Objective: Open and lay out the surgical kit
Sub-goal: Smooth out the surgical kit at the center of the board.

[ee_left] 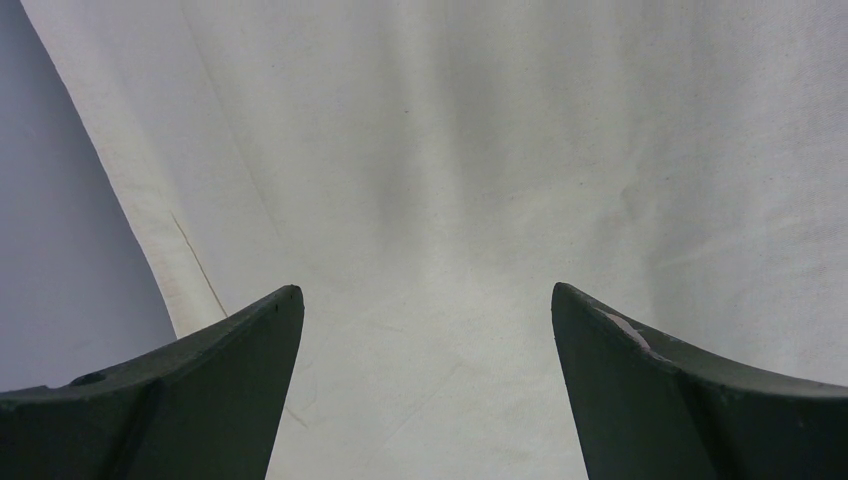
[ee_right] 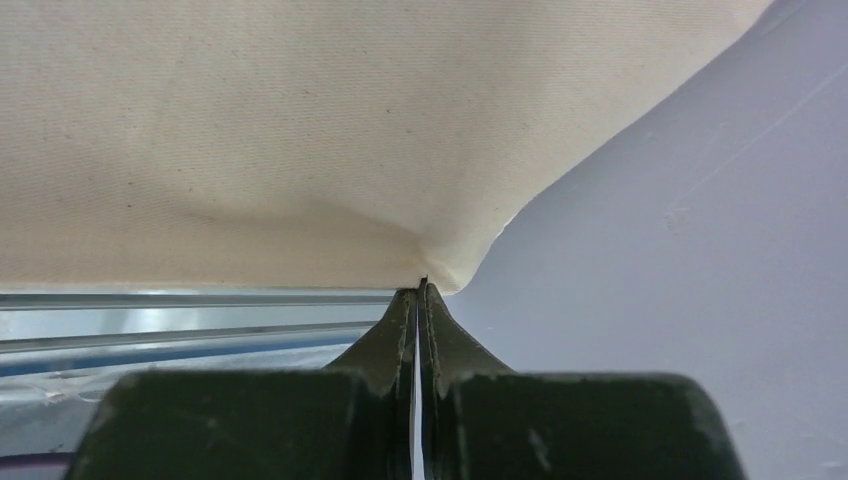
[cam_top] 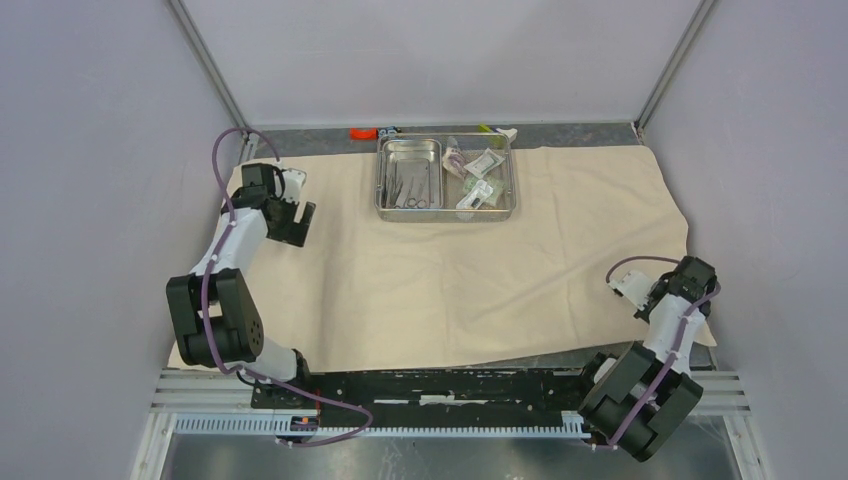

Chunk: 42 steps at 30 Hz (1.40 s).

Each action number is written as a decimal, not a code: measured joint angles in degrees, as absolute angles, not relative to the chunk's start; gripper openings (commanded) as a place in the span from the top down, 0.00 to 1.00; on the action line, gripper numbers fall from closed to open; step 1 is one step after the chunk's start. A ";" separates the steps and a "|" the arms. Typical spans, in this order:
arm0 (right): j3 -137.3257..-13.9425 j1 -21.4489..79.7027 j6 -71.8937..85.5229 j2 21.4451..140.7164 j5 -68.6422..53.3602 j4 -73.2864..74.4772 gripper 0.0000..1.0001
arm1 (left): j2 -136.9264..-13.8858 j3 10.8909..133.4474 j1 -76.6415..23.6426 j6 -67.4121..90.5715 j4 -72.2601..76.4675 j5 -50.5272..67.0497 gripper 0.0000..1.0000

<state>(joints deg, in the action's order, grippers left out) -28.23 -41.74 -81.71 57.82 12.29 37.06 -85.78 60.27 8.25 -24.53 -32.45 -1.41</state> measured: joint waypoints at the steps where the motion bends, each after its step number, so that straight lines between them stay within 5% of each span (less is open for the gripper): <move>1: -29.02 -41.19 -81.93 57.82 12.32 37.67 1.00 | -85.80 60.38 8.14 -24.53 -32.45 -1.37 0.00; 14: -37.01 -29.69 -82.39 57.76 17.19 42.00 1.00 | -85.80 61.19 7.29 -24.56 -32.53 -1.39 0.00; 27: -38.02 -28.60 -86.00 54.70 23.55 40.75 0.97 | -85.80 61.19 6.81 -24.56 -32.58 -1.43 0.00; 42: -30.61 -28.60 -91.81 47.83 29.15 38.00 0.60 | -85.80 61.19 6.61 -24.56 -32.58 -2.00 0.00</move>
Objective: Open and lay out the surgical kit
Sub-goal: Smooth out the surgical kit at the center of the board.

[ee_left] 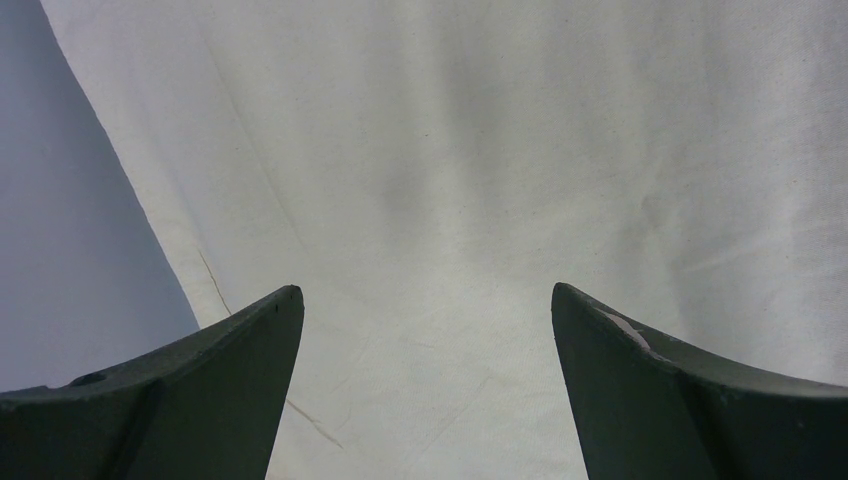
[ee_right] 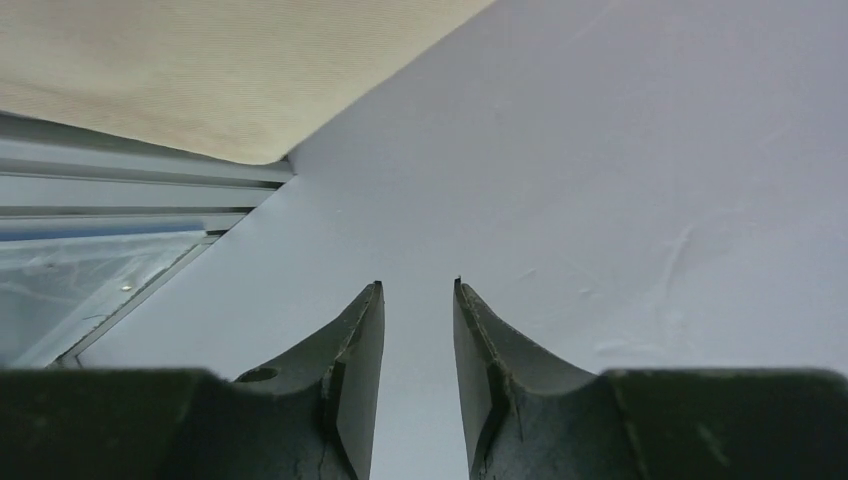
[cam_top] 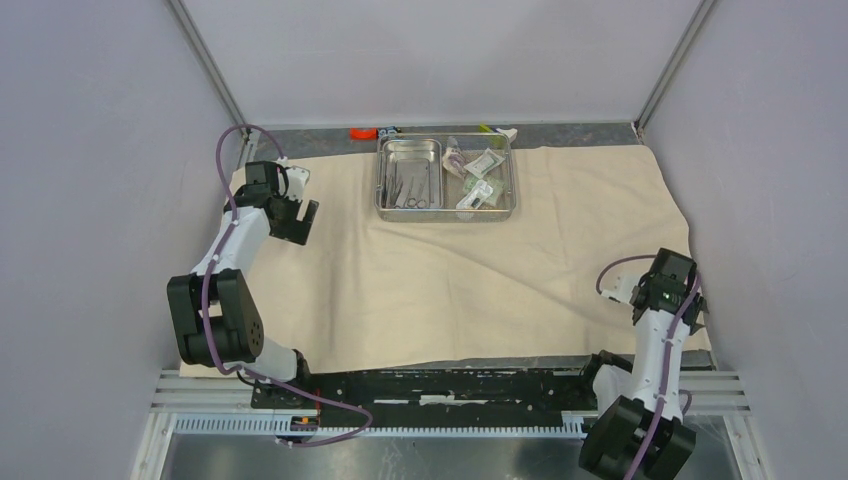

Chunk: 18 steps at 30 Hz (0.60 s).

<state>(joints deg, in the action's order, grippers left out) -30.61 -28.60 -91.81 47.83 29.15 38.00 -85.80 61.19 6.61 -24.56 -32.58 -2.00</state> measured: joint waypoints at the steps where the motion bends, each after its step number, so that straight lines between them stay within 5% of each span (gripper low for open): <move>1: -29.30 -28.60 -92.07 46.83 29.39 38.35 0.59 | -85.80 61.19 6.61 -24.56 -32.58 -2.02 0.00; 6: -27.18 -28.60 -91.35 44.56 28.45 39.79 0.51 | -85.80 61.19 6.59 -24.56 -32.60 -2.07 0.00; 10: -29.41 -28.88 -87.74 46.87 24.36 43.05 0.33 | -85.80 61.19 6.42 -24.56 -32.62 -2.22 0.00; 18: -24.25 -34.24 -86.39 46.89 22.04 41.98 0.25 | -85.80 61.19 6.26 -24.60 -32.62 -2.74 0.00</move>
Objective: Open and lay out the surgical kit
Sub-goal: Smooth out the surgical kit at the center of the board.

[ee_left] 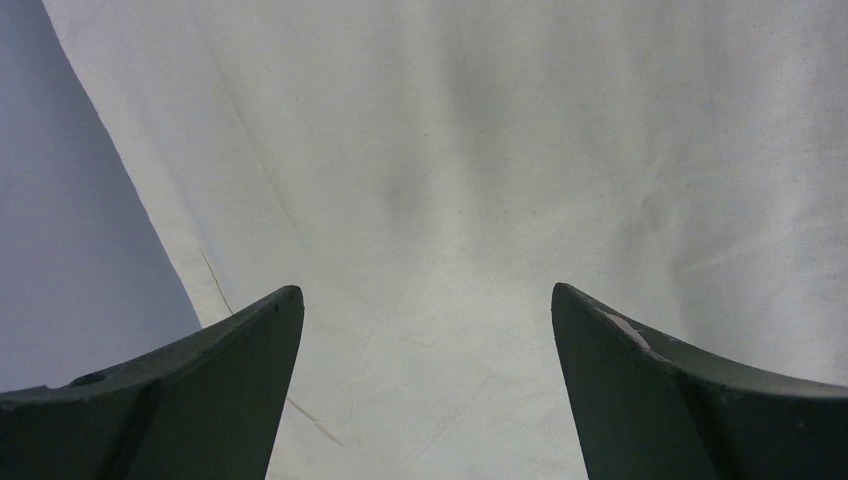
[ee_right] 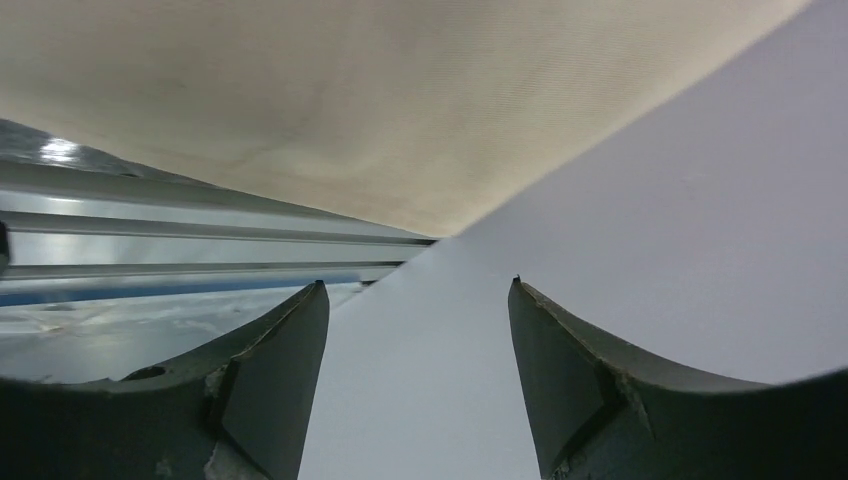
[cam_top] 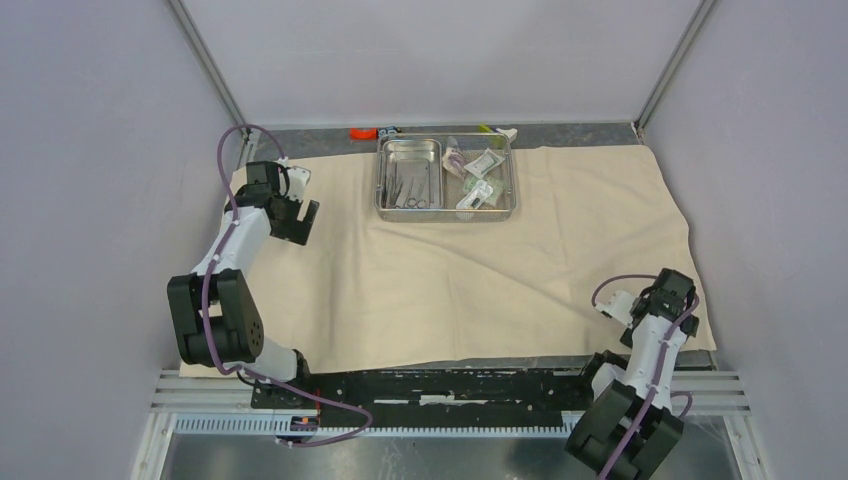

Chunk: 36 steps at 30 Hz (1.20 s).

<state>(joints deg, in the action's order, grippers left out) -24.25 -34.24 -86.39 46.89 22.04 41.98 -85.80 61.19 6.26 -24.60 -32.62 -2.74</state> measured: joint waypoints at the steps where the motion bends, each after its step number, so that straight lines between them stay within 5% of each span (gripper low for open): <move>1: -23.11 -35.33 -86.46 47.03 22.00 41.89 0.24 | -85.80 61.19 6.26 -24.58 -32.62 -2.74 0.00; 12: -20.27 -42.92 -86.76 52.45 19.92 34.17 0.17 | -87.99 61.19 6.24 -24.67 -32.58 -2.70 0.00; 19: -20.01 -44.64 -86.37 58.26 19.70 25.65 0.24 | -88.51 61.23 6.24 -24.71 -32.53 -2.70 0.00; 36: -25.12 -44.56 -83.99 59.81 14.15 21.80 0.94 | -89.17 61.71 6.24 -24.71 -32.49 -2.72 0.00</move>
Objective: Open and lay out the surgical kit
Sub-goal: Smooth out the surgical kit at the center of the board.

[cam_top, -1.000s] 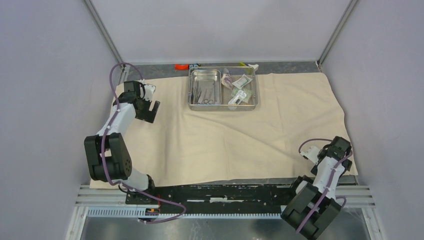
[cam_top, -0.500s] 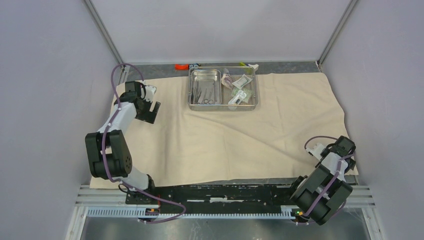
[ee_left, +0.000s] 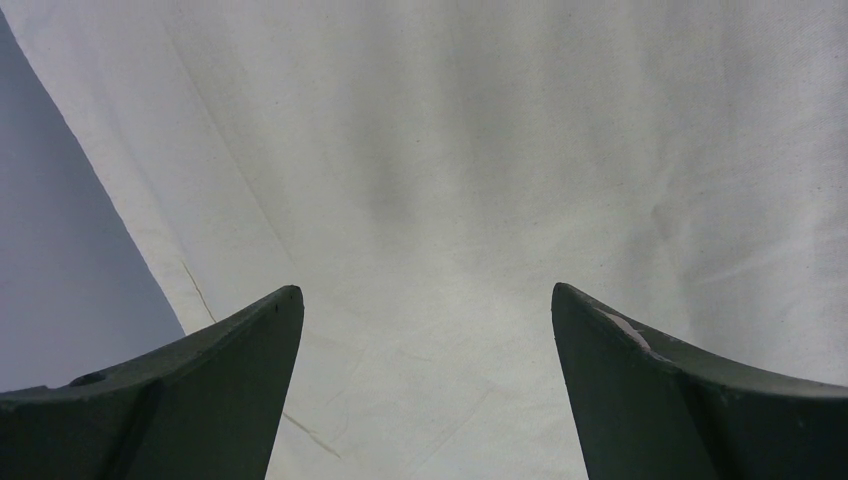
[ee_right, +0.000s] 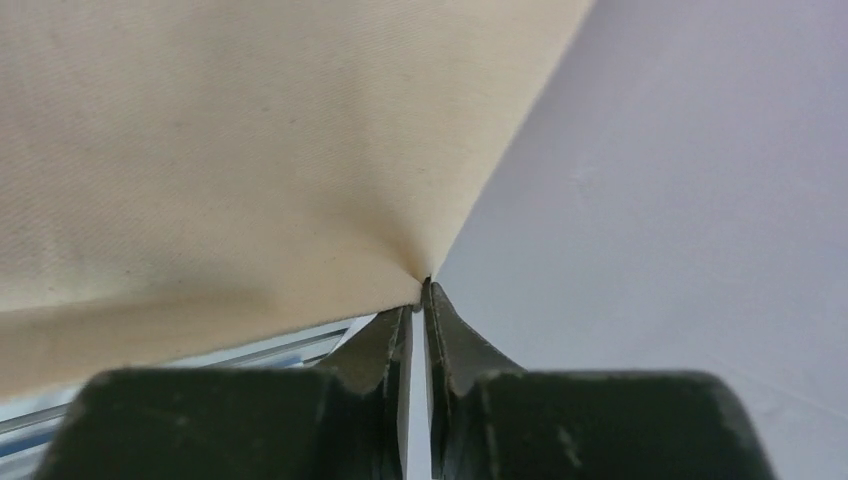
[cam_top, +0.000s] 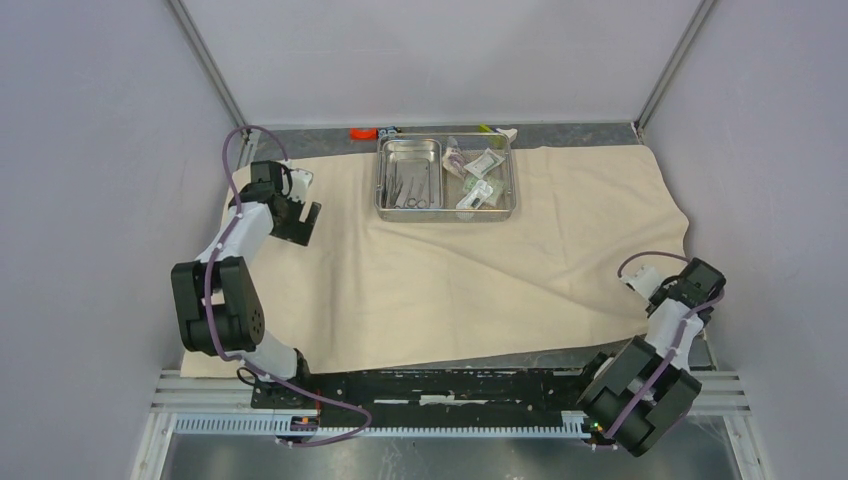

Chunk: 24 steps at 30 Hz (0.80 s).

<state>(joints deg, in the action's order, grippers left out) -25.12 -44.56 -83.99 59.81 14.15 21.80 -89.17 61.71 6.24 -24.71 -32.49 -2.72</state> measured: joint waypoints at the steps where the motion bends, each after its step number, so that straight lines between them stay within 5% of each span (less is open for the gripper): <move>1: -25.71 -44.10 -83.90 58.89 13.54 22.15 0.98 | -89.45 62.02 6.22 -24.71 -32.51 -2.72 0.00; 11: -33.41 -28.29 -78.85 53.17 9.69 28.42 1.00 | -90.63 63.72 5.37 -24.71 -32.58 -2.76 0.00; 24: -34.30 -7.99 -71.72 65.41 18.65 26.33 0.99 | -91.15 65.21 5.23 -24.71 -32.88 -3.31 0.00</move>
